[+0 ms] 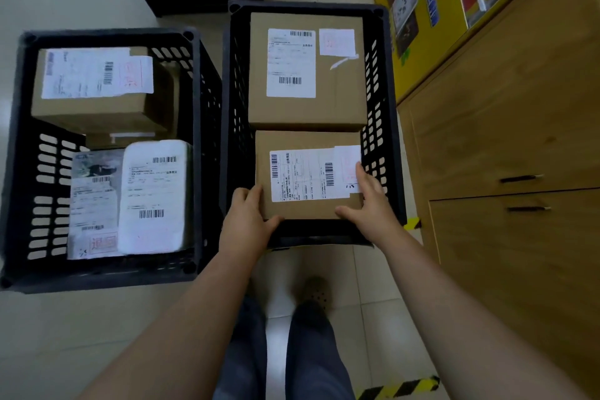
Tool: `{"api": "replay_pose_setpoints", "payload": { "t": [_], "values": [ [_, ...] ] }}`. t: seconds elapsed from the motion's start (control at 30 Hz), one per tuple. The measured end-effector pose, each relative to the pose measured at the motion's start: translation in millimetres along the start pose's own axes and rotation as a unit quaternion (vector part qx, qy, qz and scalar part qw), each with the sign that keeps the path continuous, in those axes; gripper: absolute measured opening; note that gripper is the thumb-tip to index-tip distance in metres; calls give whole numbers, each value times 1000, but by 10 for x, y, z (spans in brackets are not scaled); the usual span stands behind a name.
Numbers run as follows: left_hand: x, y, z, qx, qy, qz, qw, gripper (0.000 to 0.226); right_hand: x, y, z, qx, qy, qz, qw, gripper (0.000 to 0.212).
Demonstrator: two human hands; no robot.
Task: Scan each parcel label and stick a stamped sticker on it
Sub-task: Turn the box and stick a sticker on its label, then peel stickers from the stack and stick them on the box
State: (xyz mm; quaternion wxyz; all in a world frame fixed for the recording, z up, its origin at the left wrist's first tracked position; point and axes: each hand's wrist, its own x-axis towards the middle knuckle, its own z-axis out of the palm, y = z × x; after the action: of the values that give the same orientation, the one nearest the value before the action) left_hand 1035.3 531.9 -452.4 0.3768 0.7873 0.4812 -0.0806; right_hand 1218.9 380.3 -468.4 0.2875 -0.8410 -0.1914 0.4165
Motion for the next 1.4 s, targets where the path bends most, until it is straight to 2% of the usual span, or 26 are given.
{"api": "replay_pose_setpoints", "payload": {
  "t": [0.23, 0.5, 0.63, 0.77, 0.9, 0.97, 1.07, 1.2, 1.27, 1.33, 1.4],
  "values": [
    [105, -106, 39, 43, 9, 36, 998, 85, 112, 97, -47, -39, -10, -7, 999, 97],
    [16, 40, -133, 61, -2, 38, 997, 81, 4, -101, -143, -105, -17, -9, 994, 98],
    [-251, 364, -616, 74, 7, 115, 991, 72, -390, -468, -374, -104, 31, -49, 993, 89],
    [-612, 951, -1303, 118, 31, 229, 966, 66, -1042, -1026, -800, -144, 83, -122, 979, 74],
    [-1013, 1571, -1870, 156, 44, 339, 927, 63, -1787, -1483, -1272, -131, 150, -151, 968, 66],
    [-1141, 1826, -2034, 150, 40, 381, 911, 63, -2078, -1616, -1447, -109, 183, -146, 966, 64],
    [-1368, 2276, -2205, 129, 26, 479, 868, 65, -2623, -1747, -1697, -84, 258, -116, 955, 66],
    [-1698, 2834, -2229, 120, -27, 610, 783, 60, -3489, -1682, -1788, -62, 417, -56, 905, 71],
    [-1971, 3025, -2146, 122, -46, 672, 729, 62, -4001, -1600, -1697, -55, 477, -1, 877, 84],
    [-2388, 3127, -2033, 119, -97, 710, 687, 62, -4591, -1509, -1520, -39, 537, 51, 841, 91],
    [-2878, 3181, -1892, 100, -149, 758, 627, 66, -5225, -1409, -1238, -14, 596, 97, 797, 80]
  ]
}}
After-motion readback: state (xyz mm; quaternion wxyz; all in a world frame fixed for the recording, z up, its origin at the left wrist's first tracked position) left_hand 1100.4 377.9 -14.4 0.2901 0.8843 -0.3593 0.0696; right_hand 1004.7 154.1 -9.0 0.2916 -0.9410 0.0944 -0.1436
